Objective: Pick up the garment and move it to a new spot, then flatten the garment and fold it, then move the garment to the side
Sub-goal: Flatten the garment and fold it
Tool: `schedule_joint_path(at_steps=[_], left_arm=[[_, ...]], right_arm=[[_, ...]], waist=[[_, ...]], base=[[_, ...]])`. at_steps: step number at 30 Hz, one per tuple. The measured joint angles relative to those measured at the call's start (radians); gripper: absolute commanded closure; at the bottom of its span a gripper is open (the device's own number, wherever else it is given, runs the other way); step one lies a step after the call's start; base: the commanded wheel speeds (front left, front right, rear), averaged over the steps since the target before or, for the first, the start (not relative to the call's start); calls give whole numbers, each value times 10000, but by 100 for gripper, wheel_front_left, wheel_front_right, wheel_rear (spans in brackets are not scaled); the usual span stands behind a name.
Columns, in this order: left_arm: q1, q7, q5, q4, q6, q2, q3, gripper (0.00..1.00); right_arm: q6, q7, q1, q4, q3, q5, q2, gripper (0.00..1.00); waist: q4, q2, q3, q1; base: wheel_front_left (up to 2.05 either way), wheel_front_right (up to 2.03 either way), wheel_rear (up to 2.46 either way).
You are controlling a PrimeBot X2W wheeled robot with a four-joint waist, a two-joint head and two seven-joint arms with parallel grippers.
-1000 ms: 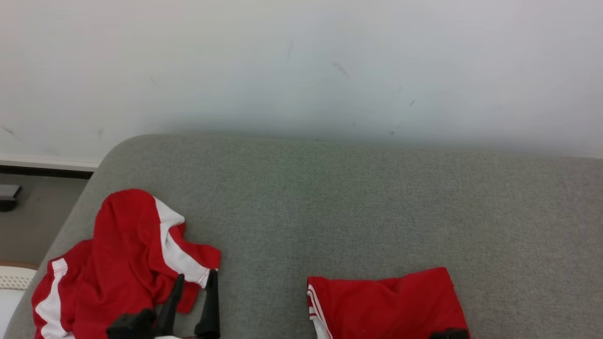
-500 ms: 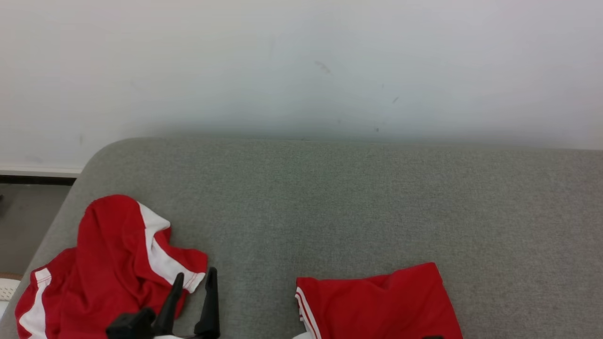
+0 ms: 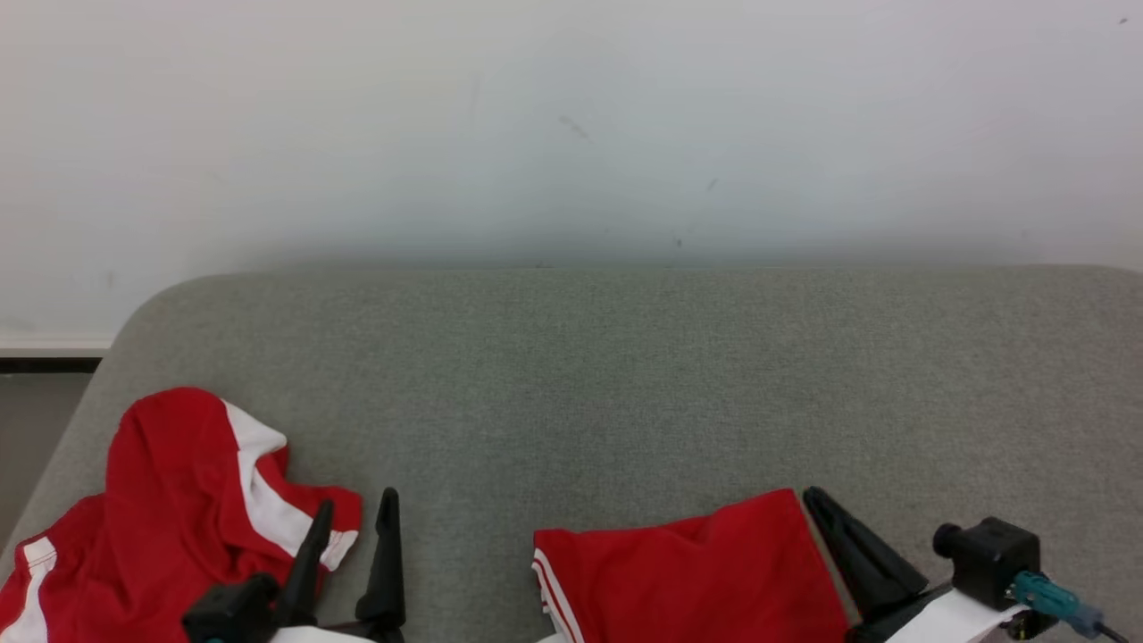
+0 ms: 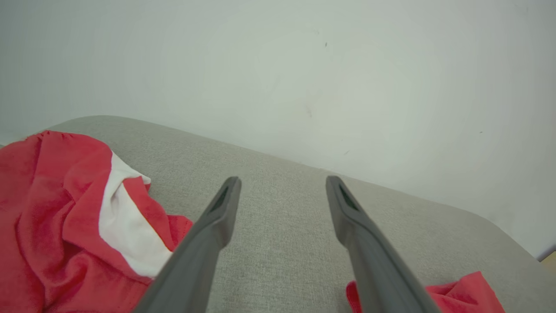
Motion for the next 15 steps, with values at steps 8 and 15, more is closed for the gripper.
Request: schedule_joint_path(at_steps=[8, 15], left_arm=[[21, 0, 297, -569, -88, 0, 372, 0], [105, 0, 830, -1114, -224, -2, 711, 0]], right_arm=[[0, -943, 110, -545, -1710, -1400, 215, 0], [0, -1764, 822, -765, -2711, -2096, 577, 0]], waist=[[-468, 0, -34, 0], [-861, 0, -74, 0]], base=[[0, 0, 0], [0, 0, 0]])
